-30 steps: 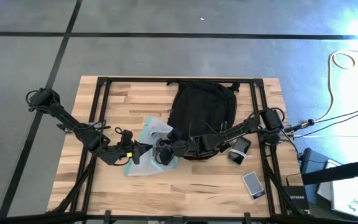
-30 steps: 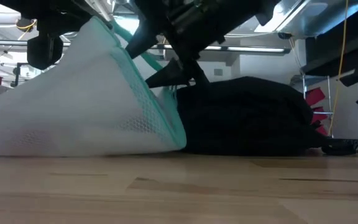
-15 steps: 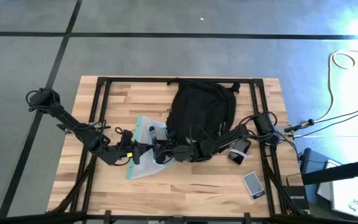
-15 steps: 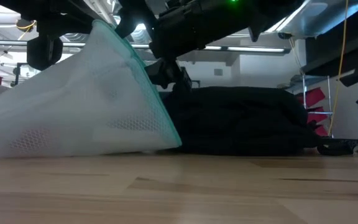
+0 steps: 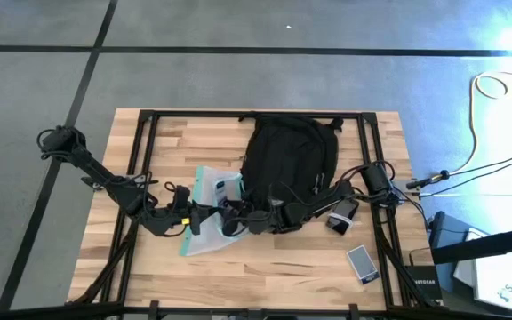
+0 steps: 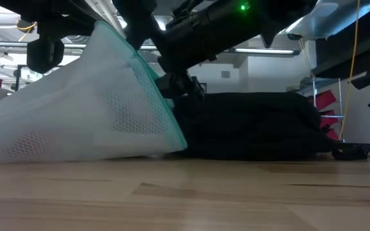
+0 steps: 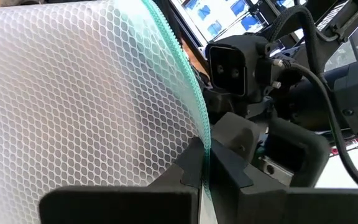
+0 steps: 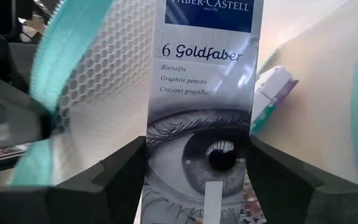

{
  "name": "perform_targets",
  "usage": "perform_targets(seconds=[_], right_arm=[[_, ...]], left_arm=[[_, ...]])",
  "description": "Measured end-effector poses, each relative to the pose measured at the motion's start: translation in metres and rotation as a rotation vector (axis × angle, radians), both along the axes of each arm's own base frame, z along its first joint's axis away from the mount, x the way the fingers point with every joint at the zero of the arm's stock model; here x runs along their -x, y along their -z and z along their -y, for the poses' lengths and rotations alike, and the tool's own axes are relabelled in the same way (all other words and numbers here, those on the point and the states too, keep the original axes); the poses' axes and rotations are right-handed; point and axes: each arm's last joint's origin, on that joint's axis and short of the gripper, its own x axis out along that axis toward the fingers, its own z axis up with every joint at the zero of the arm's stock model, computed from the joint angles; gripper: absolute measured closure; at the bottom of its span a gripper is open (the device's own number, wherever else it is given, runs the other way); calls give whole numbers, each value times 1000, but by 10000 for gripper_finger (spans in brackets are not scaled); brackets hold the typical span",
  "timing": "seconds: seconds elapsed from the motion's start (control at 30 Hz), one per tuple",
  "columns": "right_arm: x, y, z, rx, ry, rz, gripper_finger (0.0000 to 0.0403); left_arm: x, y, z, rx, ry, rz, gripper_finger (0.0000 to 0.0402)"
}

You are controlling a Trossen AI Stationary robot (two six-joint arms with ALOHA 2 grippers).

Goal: Unpack backpack
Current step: Put the gray pencil box into the transparent zipper bag

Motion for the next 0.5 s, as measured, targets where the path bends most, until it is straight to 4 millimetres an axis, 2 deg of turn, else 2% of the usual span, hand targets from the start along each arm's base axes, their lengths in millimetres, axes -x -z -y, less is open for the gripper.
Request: perform_targets(seconds=[0.13, 0.2, 0.3, 0.5], right_arm=[[0, 0, 0, 181, -60, -75, 164], [1, 1, 1, 210, -50, -94, 164], [1, 2, 2, 212, -25, -100, 164], [1, 2, 2, 104, 15, -55, 164]], left_arm=[[0, 0, 0, 0, 0, 0, 400], [0, 0, 0, 0, 0, 0, 400], [0, 0, 0, -1, 0, 0, 400], [0, 0, 0, -2, 0, 0, 400]])
